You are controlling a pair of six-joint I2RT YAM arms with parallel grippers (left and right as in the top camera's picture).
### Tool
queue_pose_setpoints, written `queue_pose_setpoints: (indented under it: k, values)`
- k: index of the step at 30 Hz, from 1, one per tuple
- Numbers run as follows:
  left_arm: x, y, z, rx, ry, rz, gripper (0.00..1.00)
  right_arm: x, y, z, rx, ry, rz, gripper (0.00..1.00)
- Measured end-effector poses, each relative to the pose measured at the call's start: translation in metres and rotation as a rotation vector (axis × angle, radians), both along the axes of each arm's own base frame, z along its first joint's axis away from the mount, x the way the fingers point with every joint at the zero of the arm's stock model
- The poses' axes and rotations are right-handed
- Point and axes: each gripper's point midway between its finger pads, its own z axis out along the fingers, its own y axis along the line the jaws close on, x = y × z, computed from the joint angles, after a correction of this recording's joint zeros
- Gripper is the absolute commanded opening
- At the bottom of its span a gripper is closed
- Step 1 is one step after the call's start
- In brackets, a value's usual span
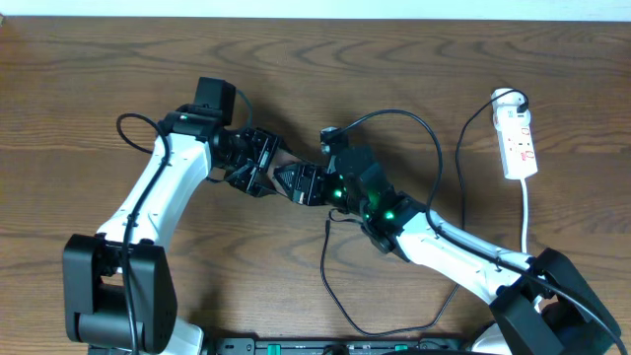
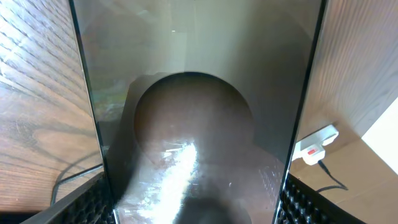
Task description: Plug charger to phone and switch on socket
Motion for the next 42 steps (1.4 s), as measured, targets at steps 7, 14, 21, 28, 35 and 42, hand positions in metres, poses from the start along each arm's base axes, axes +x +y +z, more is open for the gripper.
queue_pose_setpoints:
  k: [7,14,21,28,35,42]
  values:
    - [-0.0034,-0.0075,0.0002,-0.001,0.006,-0.015,0.07,-0.001,0.0005,-0.001,-0.003,0.004,-0.002,0.64]
    - [-0.0036,-0.0079,0.0005,-0.006,0.009,-0.011,0.07,-0.0013,-0.0014,-0.0043,-0.016,0.013,-0.009,0.58]
    - [-0.0037,-0.0079,0.0005,-0.006,0.01,-0.011,0.07,-0.0006,-0.0034,-0.0067,-0.025,0.02,-0.021,0.46]
    - [-0.0037,-0.0079,0.0005,-0.006,0.01,-0.011,0.08,-0.0004,-0.0036,-0.0068,-0.026,0.019,-0.022,0.35]
    - [-0.0038,-0.0082,0.0005,-0.007,0.01,-0.012,0.07,-0.0001,-0.0038,-0.0068,-0.027,0.019,-0.024,0.26]
    - [-0.0049,-0.0103,0.0005,-0.006,0.01,-0.018,0.07,0.0,-0.0043,-0.0075,-0.03,0.02,-0.026,0.2]
